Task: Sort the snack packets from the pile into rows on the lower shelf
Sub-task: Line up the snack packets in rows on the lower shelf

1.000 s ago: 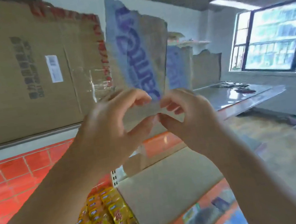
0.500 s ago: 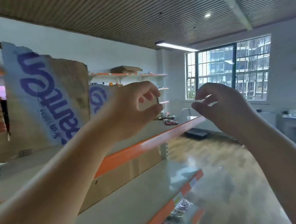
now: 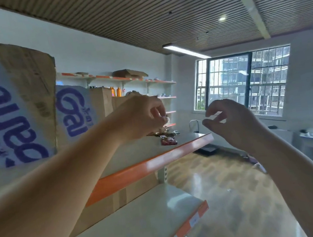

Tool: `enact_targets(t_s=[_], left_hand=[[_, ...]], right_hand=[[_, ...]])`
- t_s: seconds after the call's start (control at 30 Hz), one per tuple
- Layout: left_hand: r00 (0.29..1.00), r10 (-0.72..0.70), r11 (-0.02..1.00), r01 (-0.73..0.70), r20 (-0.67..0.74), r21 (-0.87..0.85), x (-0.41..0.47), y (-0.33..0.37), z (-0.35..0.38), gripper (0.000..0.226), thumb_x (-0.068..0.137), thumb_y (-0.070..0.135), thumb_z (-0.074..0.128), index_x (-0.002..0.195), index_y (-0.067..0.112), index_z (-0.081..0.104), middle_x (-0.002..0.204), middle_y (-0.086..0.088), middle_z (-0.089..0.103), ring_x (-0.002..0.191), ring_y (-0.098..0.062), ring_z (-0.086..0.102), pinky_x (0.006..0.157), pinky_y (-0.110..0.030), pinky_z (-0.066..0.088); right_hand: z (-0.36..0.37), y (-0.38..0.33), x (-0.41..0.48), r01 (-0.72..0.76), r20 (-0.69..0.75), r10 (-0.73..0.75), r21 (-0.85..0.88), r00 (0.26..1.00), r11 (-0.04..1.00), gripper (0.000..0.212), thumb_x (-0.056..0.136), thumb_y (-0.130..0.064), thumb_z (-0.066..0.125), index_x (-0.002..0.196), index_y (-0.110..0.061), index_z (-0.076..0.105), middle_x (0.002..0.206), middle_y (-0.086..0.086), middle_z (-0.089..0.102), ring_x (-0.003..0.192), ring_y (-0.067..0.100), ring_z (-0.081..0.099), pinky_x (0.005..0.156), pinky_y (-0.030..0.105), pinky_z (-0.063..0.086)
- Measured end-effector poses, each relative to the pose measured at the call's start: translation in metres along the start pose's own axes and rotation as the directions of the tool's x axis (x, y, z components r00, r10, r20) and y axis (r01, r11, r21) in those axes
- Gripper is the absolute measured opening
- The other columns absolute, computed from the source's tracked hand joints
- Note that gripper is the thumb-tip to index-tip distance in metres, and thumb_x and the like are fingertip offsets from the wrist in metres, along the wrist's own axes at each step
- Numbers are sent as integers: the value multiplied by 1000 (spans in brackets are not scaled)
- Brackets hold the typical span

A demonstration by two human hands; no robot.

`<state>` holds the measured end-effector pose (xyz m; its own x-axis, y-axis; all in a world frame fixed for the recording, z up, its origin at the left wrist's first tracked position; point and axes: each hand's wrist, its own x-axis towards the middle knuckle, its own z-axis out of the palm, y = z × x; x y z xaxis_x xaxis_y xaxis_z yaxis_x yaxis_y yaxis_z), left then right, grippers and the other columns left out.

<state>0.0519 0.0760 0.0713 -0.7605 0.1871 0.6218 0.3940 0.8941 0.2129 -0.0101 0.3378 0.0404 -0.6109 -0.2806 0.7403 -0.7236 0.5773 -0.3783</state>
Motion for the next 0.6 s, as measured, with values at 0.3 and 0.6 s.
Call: enact_targets(t_s=[0.3, 0.6], left_hand=[[996, -88, 993, 86, 23, 81, 135, -72, 53, 12, 93, 42, 69, 97, 31, 72, 95, 14, 68, 87, -7, 63, 77, -27, 53], [971, -175, 972, 145, 161, 184, 211, -121, 109, 9, 94, 47, 69, 91, 38, 68, 93, 19, 67, 86, 1, 63, 67, -22, 48]], right_hand=[[62, 95, 120, 24, 112, -19, -47, 994, 999, 17, 88, -36, 76, 85, -38, 60, 96, -19, 56, 72, -6, 57, 52, 14, 39], [112, 171, 197, 55, 256, -44, -37, 966, 998, 18, 91, -38, 74, 102, -27, 66, 111, -6, 61, 89, 12, 60, 66, 20, 40]])
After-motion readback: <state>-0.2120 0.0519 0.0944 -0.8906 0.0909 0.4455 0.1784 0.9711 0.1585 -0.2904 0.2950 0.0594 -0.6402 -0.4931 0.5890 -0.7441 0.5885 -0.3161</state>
